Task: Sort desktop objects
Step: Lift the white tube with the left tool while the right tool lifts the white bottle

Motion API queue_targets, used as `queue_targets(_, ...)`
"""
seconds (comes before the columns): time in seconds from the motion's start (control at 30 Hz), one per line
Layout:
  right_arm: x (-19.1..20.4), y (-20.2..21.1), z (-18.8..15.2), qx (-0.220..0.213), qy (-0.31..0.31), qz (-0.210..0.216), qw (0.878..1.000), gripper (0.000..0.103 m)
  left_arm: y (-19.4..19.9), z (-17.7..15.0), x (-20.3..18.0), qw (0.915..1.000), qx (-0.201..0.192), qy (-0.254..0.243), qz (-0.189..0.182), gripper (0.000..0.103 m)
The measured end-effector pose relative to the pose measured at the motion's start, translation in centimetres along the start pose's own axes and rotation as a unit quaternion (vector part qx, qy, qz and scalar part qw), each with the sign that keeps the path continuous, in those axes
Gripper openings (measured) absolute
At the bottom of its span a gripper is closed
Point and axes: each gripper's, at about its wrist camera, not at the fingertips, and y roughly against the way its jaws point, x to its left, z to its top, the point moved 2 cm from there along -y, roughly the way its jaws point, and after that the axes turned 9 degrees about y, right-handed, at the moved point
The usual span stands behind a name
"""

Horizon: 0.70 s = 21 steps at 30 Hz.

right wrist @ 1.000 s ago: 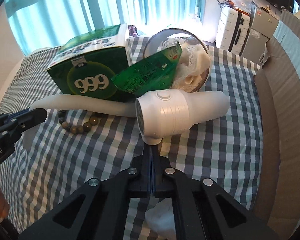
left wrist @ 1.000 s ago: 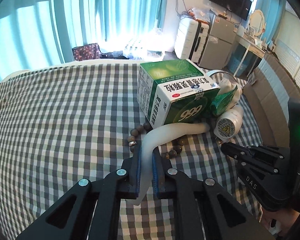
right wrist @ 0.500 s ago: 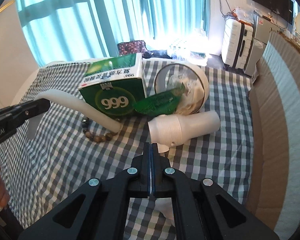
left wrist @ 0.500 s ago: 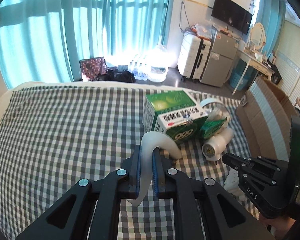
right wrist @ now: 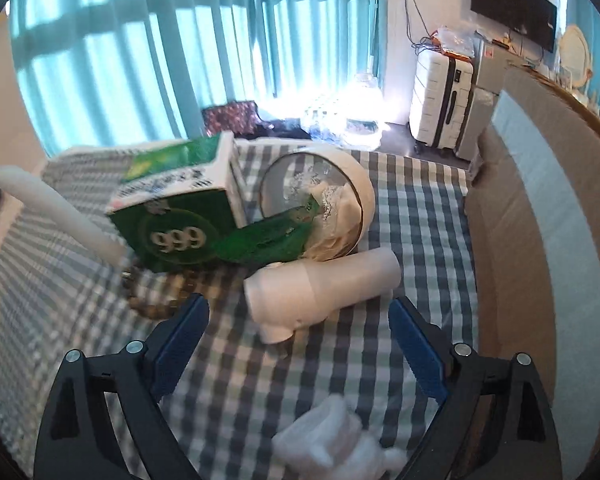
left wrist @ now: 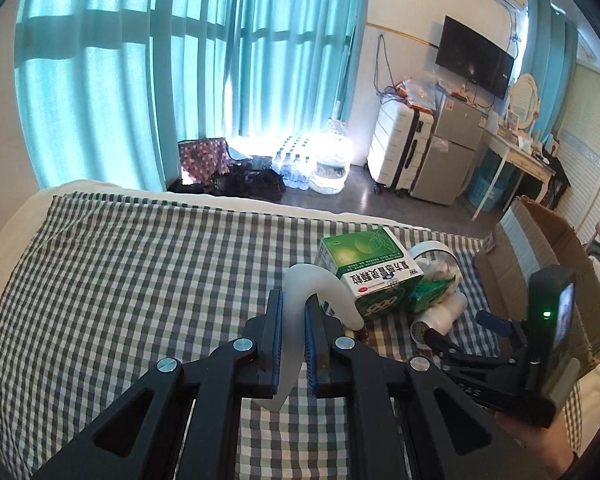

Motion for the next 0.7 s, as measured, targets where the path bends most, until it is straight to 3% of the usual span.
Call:
queue_targets(0.17, -0.3, -2.8, 0.6, 0.028, 0.030, -0.043, 0.998, 0.092, -1.3, 0.2, 0.8, 0.9999, 0.013, 0.004, 0.004, 0.010)
queue_targets(0.33, -0.6, -4.8, 1.2, 0.055, 0.045, -0.053, 0.996, 0.101, -3.1, 0.0, 1.3, 0.9995, 0.029, 0.012, 0.005, 0.010)
queue_targets(0.47, -0.8, -6.4, 1.5, 0.104, 0.057, -0.050, 0.992, 0.100, -3.8, -0.1, 0.9, 0.9992, 0.032, 0.022, 0.001, 0.010)
queue_targets(0.5, -1.2, -6.7, 1.7, 0.111, 0.043, -0.031, 0.992, 0.097, -3.7, -0.1, 0.8, 0.9993, 0.031, 0.022, 0.000, 0.010)
queue_targets(0.53, -1.6, -6.7, 1.8, 0.110, 0.026, -0.017, 0.993, 0.082, -3.6, -0.1, 0.7, 0.9993, 0.030, 0.021, -0.001, 0.010)
queue_targets(0.57, -1.9, -6.6, 1.8, 0.107, 0.015, -0.009, 0.994, 0.074, -3.5, -0.1, 0.5, 0.9994, 0.029, 0.020, -0.002, 0.010)
queue_targets(0.7, -1.6, -5.7, 1.2, 0.098, 0.020, 0.002, 0.995, 0.053, -2.5, -0.2, 0.5, 0.9997, 0.021, 0.013, 0.003, 0.010)
